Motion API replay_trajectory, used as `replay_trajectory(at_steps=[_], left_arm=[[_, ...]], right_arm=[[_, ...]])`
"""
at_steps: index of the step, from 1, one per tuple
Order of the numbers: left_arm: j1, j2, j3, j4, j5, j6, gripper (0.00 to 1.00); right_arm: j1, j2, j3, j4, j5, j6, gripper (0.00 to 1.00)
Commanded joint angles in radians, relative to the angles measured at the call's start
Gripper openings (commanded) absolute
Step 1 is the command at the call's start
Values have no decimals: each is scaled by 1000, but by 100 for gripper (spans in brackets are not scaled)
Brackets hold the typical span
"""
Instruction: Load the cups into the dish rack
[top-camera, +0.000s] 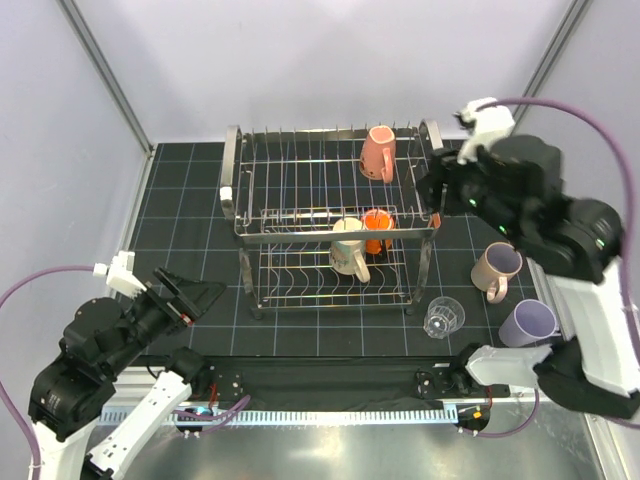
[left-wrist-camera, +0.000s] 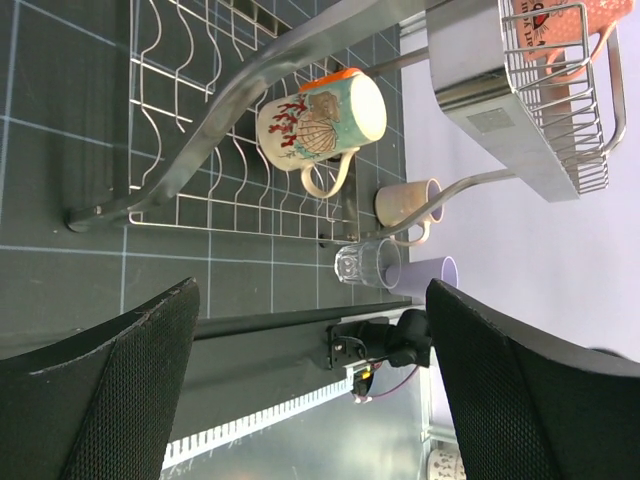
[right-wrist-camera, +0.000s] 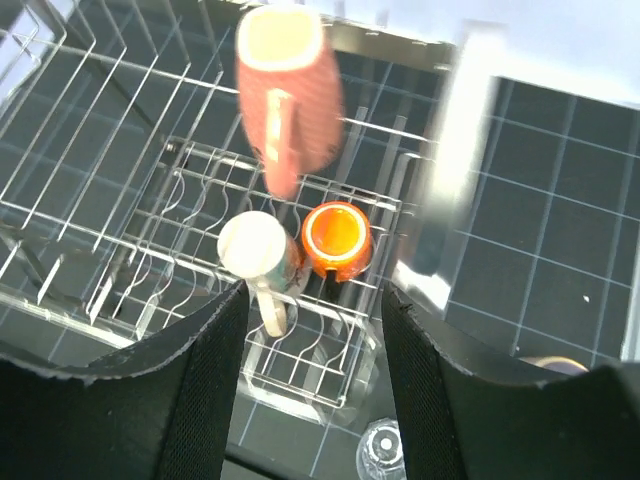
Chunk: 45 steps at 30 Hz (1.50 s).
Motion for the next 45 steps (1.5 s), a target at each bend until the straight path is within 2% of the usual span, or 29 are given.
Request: replay_trajectory(at_steps=[1, 7, 11, 15, 17, 20, 21, 23, 24, 25, 28, 32, 40, 45], left_arm=[[-1, -27, -3, -17, -32, 11, 91], [-1, -35, -8, -15, -26, 4, 91], [-3, -32, -6, -18, -23, 11, 91], [-1, -34, -12, -21, -15, 19, 91], [-1, -37, -12, -32, -4, 19, 91], [-1, -46, -14, -46, -4, 27, 91], [-1, -50, -18, -47, -4, 25, 91], [-1, -58, -25, -50, -4, 23, 91], [-1, -69, -34, -53, -4, 22, 91], [-1, -72, -38, -53, -4, 17, 91], [-3, -90, -64, -41, 29, 4, 91], [-1, -107, -97, -27, 60, -15, 91], [-1, -120, -111, -29, 65, -10, 91], [-1, -123, -127, -23, 75, -9, 91]], right_arm=[[0, -130, -96, 73, 125, 47, 57], [0, -336, -240, 53, 496, 119, 57], [-5, -392, -358, -5, 685, 187, 58], [-43, -419, -499, 32, 793, 196, 58], [-84, -431, -550, 91, 750, 181, 58], [-259, -422, -645, 180, 643, 135, 58], [-406, -416, -705, 214, 525, 95, 58], [-567, -401, -765, 301, 367, 53, 58], [-640, -367, -812, 322, 208, 41, 58], [-732, -352, -826, 340, 160, 36, 58], [-738, -272, -790, 332, 104, 84, 58], [-768, -166, -761, 328, 109, 136, 61], [-801, -33, -828, 420, 55, 190, 61], [-819, 53, -845, 417, 88, 202, 61]])
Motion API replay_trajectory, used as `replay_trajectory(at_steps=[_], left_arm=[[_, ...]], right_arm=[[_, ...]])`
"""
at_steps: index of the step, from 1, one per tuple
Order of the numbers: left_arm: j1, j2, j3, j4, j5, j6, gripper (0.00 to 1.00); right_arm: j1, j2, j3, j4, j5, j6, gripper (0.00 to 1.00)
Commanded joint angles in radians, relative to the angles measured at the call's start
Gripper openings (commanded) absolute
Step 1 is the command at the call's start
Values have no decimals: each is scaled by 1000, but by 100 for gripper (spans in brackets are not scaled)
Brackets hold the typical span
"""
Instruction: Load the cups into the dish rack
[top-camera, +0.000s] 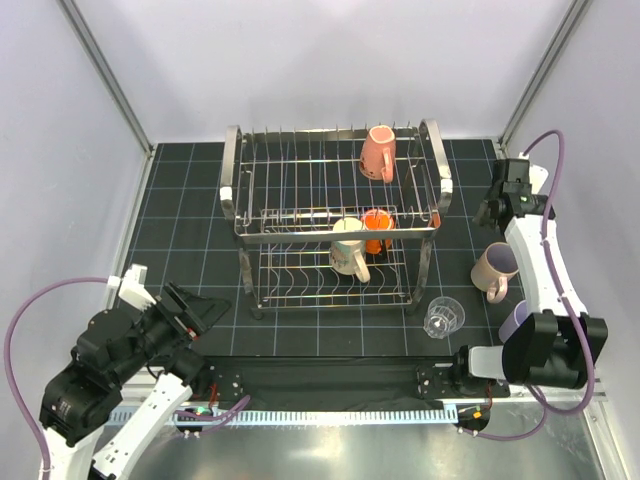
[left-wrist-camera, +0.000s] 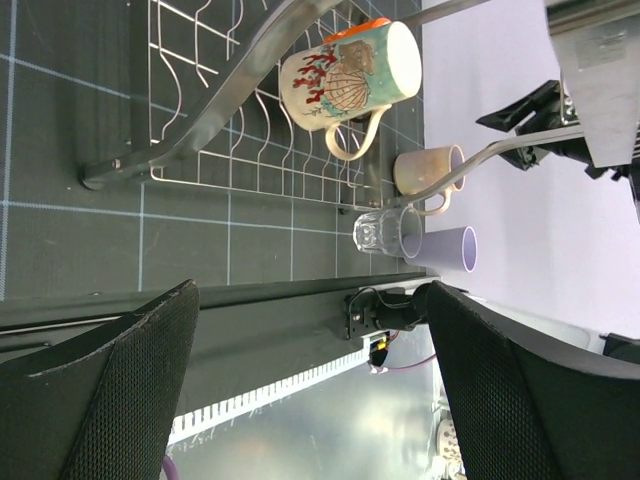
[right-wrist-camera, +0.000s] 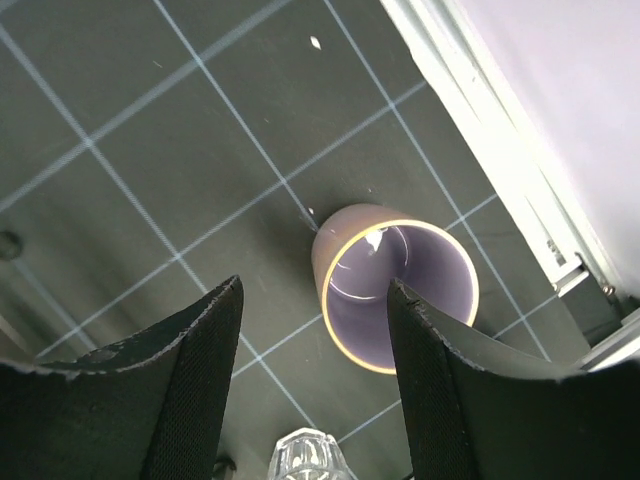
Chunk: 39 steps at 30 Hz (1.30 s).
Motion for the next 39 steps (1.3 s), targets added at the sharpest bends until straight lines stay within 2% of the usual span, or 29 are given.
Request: replay_trajectory(at_steps=[1, 12, 13, 20, 21, 22, 28, 36, 39], left_arm=[[-1, -14, -15, 23, 21, 1, 91], [-1, -2, -9, 24, 40, 15, 91], [-1, -8, -7, 17, 29, 18, 91], [-1, -23, -6, 0, 17, 15, 91], [-1, -22, -6, -2, 17, 17, 91], [-3, -23, -4, -5, 17, 17, 91], [-1, -20, 3, -5, 14, 17, 91], [-1, -22, 10, -11, 15, 15, 91], [-1, -20, 25, -23, 7, 17, 91]], right_arm=[[-21, 22, -25, 46, 14, 26, 61], [-38, 188, -93, 175, -36, 48, 60], [-38, 212, -96, 180, -36, 49, 56], [-38, 274, -110, 208, -43, 61, 43], [-39, 274, -115, 208, -46, 63, 42], [-39, 272, -119, 212, -44, 61, 34], [-39, 223, -150, 204, -36, 60, 6], [-38, 119, -174, 197, -7, 45, 4], [-39, 30, -159, 192, -18, 43, 4]])
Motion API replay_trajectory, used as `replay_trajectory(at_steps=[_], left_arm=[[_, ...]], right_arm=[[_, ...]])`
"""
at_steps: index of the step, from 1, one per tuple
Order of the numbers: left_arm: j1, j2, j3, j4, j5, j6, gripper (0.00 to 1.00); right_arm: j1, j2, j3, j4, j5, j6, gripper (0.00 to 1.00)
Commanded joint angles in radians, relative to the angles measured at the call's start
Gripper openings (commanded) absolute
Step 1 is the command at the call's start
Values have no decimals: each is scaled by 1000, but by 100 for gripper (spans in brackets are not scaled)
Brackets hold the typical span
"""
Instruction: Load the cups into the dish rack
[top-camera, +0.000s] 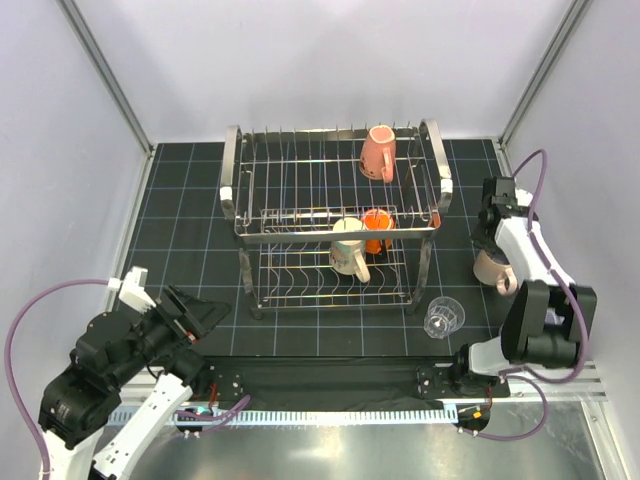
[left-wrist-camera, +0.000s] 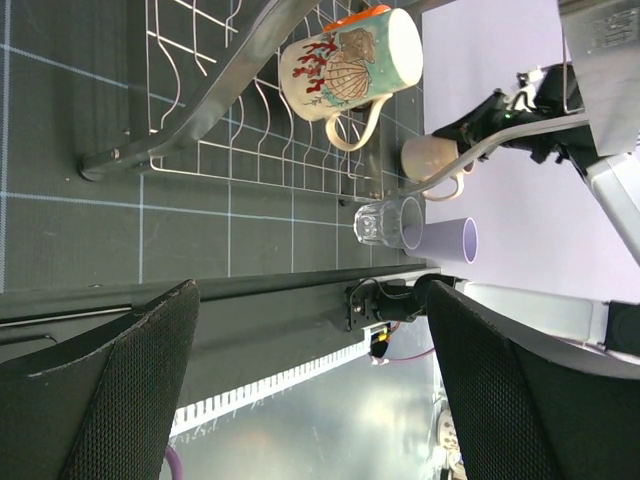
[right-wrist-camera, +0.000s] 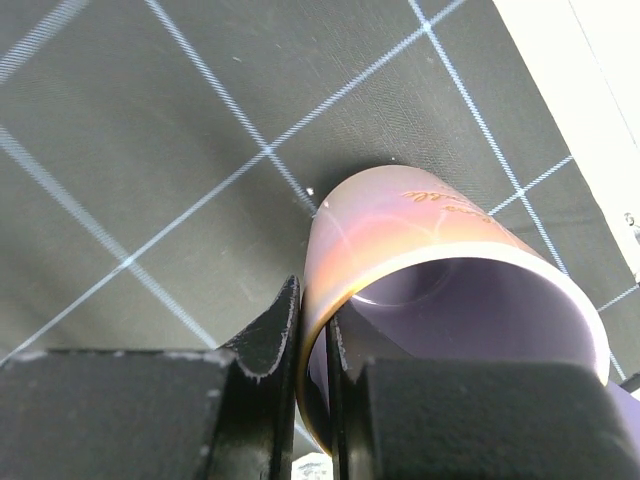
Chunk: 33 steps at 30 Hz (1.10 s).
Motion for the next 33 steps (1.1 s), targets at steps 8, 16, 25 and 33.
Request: replay_trajectory(at_steps=[8, 16, 25, 33], left_arm=[[-1, -14, 103, 33, -16, 28, 91], [-1, -5, 149, 326, 113, 68, 96], [-1, 311, 351, 629, 313, 123, 96], [-1, 451, 281, 1127, 455, 36, 100]], right_arm=[[1, -416, 222, -10, -119, 15, 4], [-1, -550, 592, -39, -334, 113, 4], [1, -513, 869, 114, -763, 377, 4], [1, -525, 682, 661, -1056, 990, 4]])
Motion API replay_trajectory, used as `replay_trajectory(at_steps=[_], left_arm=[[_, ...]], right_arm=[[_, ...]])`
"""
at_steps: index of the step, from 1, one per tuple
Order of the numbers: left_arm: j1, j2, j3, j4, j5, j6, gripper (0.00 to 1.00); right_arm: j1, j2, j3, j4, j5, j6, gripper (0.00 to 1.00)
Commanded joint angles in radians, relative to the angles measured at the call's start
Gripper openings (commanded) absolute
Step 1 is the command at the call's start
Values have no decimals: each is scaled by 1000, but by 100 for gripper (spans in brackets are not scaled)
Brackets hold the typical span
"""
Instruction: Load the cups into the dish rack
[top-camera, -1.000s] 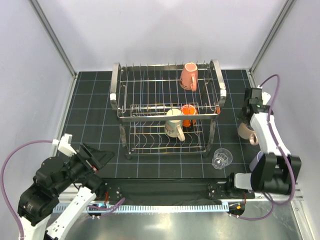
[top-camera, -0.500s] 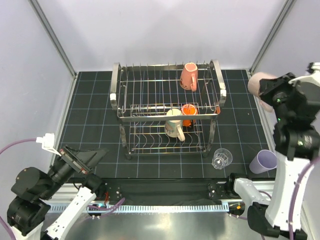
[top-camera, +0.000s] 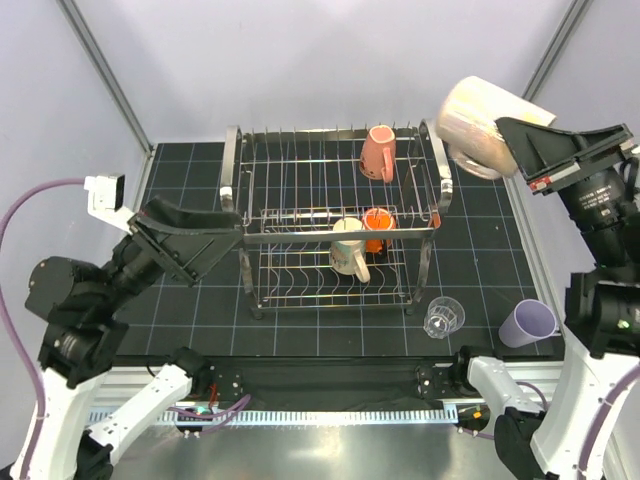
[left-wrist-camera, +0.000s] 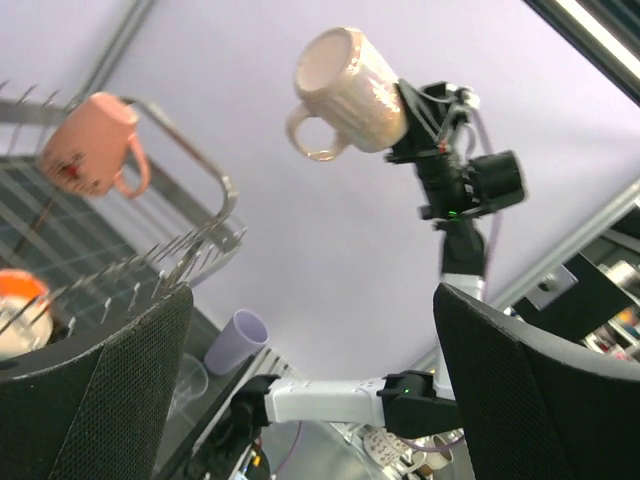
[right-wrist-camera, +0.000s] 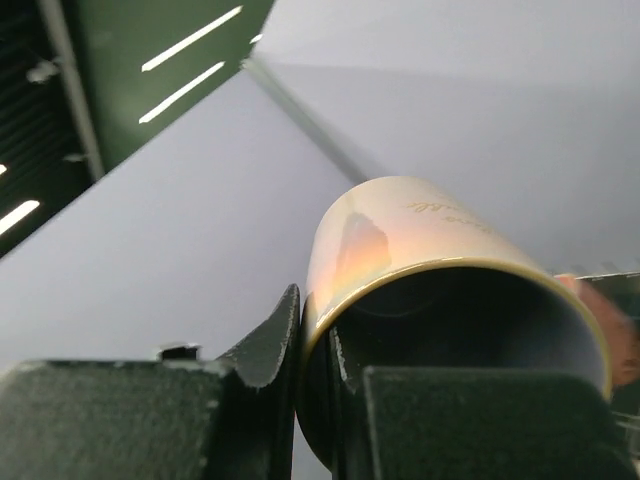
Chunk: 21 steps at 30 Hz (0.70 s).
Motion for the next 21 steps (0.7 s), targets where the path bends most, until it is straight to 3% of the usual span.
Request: replay_trajectory(at_steps=[1, 2, 5, 11, 14, 19, 21], left_arm=[[-1, 68, -44, 353, 126, -42, 100], [-3, 85, -63, 456, 138, -55, 100], [-1, 147, -79, 608, 171, -34, 100], [-61, 283, 1, 646, 264, 125, 100], [-132, 320, 4, 644, 252, 191, 100], [-276, 359, 4, 566, 122, 400, 100], [-345, 372, 4, 541, 65, 449, 100]], right_arm=[[1, -11, -134, 547, -201, 450, 4], [1, -17, -161, 667, -211, 583, 4], [1, -23, -212, 785, -234, 760, 4], [77, 15, -235, 887, -303, 937, 4], [148, 26, -251, 835, -314, 908, 4], [365, 40, -287, 782, -259, 834, 4], [395, 41, -283, 735, -234, 790, 4]])
